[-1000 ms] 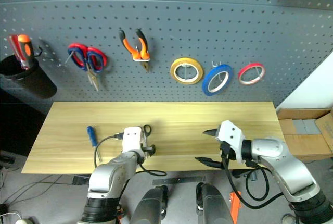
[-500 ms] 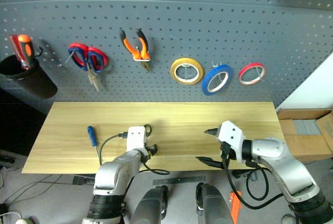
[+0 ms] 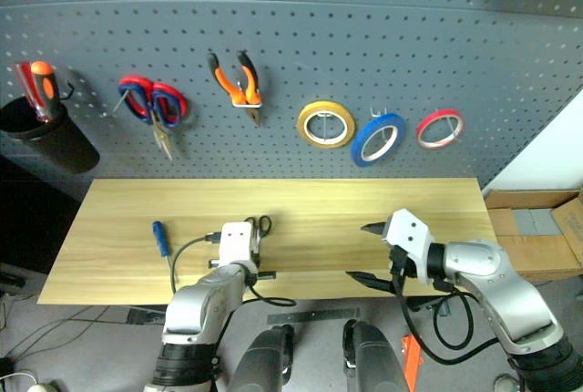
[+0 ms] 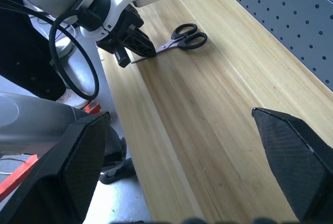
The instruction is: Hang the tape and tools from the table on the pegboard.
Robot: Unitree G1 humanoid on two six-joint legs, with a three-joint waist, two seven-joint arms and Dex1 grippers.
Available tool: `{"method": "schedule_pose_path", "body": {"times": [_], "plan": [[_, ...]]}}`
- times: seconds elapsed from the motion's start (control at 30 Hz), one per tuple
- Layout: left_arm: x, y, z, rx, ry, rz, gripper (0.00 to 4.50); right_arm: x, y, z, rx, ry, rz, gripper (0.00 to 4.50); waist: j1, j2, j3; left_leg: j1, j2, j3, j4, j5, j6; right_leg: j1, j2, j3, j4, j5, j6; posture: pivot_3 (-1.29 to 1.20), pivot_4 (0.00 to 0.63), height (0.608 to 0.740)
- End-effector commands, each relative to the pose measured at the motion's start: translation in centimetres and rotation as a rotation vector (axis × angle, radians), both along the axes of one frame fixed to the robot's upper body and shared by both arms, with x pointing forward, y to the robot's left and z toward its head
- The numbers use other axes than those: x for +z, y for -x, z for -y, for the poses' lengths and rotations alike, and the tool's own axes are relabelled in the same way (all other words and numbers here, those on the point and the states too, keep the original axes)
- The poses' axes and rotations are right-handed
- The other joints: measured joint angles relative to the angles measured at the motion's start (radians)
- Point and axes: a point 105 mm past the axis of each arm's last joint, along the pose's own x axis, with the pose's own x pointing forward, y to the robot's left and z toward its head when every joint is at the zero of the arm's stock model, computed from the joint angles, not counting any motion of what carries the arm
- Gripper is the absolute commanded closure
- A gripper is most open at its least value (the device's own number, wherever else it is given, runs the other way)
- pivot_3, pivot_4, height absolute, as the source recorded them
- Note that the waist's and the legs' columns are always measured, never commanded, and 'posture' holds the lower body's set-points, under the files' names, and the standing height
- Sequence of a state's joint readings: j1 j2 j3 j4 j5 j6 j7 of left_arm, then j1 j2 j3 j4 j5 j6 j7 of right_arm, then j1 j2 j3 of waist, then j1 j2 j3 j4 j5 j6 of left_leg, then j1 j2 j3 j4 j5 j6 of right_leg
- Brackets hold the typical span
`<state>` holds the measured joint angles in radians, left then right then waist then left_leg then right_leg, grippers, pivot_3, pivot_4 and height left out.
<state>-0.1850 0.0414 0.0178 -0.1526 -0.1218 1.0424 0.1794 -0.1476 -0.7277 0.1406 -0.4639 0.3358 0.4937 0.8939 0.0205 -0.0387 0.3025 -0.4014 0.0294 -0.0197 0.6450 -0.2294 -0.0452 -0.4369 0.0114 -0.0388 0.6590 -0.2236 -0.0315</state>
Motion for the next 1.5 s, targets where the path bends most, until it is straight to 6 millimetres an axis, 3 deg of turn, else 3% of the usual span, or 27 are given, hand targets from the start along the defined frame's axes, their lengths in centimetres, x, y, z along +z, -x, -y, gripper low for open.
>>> {"method": "schedule_pose_path", "body": {"times": [0.03, 0.23, 0.37, 0.57, 0.8, 1.0, 1.2, 1.5], "plan": [[-0.5, 0.5, -0.7, 0.016, -0.016, -0.016, 4.45, 0.8, 0.2, -0.1, 0.02, -0.015, 0.032, 0.0, 0.0, 0.0, 0.0, 0.0, 0.0, 0.0, 0.0, 0.0, 0.0, 0.0, 0.0, 0.0, 0.0, 0.0, 0.0, 0.02, 0.271, 0.74], [1.4, 0.1, -1.2, -0.024, -0.049, 0.099, 4.45, 1.3, 0.5, -0.2, 0.025, -0.048, 0.038, 0.0, 0.0, 0.0, 0.0, 0.0, 0.0, 0.0, 0.0, 0.0, 0.0, 0.0, 0.0, 0.0, 0.0, 0.0, 0.0, 0.03, 0.257, 0.74], [6.5, -0.7, -0.6, -0.238, -0.173, 0.401, 4.45, 3.2, 0.6, -0.4, -0.009, -0.139, 0.102, 0.0, 0.002, 0.0, 0.0, -0.002, 0.001, 0.0, -0.001, 0.0, 0.0, -0.003, 0.0, 0.0, 0.0, 0.0, 0.0, 0.04, 0.247, 0.74], [10.0, 0.6, -1.4, -0.368, -0.376, 0.655, 4.45, 6.6, 0.8, -0.8, -0.088, -0.434, 0.131, 0.0, 0.005, 0.0, -0.003, -0.003, 0.001, 0.0, -0.001, 0.0, 0.0, -0.003, -0.001, 0.001, -0.001, 0.0, 0.0, 0.08, 0.217, 0.74], [11.0, 2.2, -2.2, -0.307, -0.476, 0.779, 4.45, 9.8, 1.6, -1.0, -0.023, -0.687, 0.2, 0.0, 0.011, 0.0, -0.009, -0.004, 0.001, 0.0, -0.001, 0.0, 0.0, -0.003, -0.001, 0.0, -0.002, 0.0, 0.0, 0.11, 0.197, 0.74], [16.6, 3.1, -1.8, -0.314, -0.485, 1.014, 4.45, 11.3, 1.1, -0.8, -0.032, -0.771, 0.225, 0.0, 0.016, 0.001, -0.024, -0.004, 0.001, -0.001, 0.0, 0.0, 0.0, -0.003, -0.001, -0.001, -0.001, 0.0, 0.0, 0.14, 0.185, 0.74], [20.3, 3.2, -3.7, -0.213, -0.597, 1.13, 4.45, 12.9, 0.3, -1.0, -0.034, -0.856, 0.251, 0.0, 0.027, 0.001, -0.033, -0.001, 0.001, 0.001, -0.001, 0.0, 0.0, -0.001, 0.0, 0.0, 0.0, 0.0, 0.0, 0.18, 0.172, 0.74], [22.4, 4.8, -5.4, -0.15, -0.615, 1.136, 4.45, 12.7, -0.2, -1.5, -0.022, -0.855, 0.232, 0.0, 0.047, 0.0, -0.044, -0.001, 0.001, 0.001, 0.0, 0.0, 0.0, -0.001, 0.0, 0.0, 0.0, 0.0, 0.0, 0.21, 0.181, 0.74]]}}
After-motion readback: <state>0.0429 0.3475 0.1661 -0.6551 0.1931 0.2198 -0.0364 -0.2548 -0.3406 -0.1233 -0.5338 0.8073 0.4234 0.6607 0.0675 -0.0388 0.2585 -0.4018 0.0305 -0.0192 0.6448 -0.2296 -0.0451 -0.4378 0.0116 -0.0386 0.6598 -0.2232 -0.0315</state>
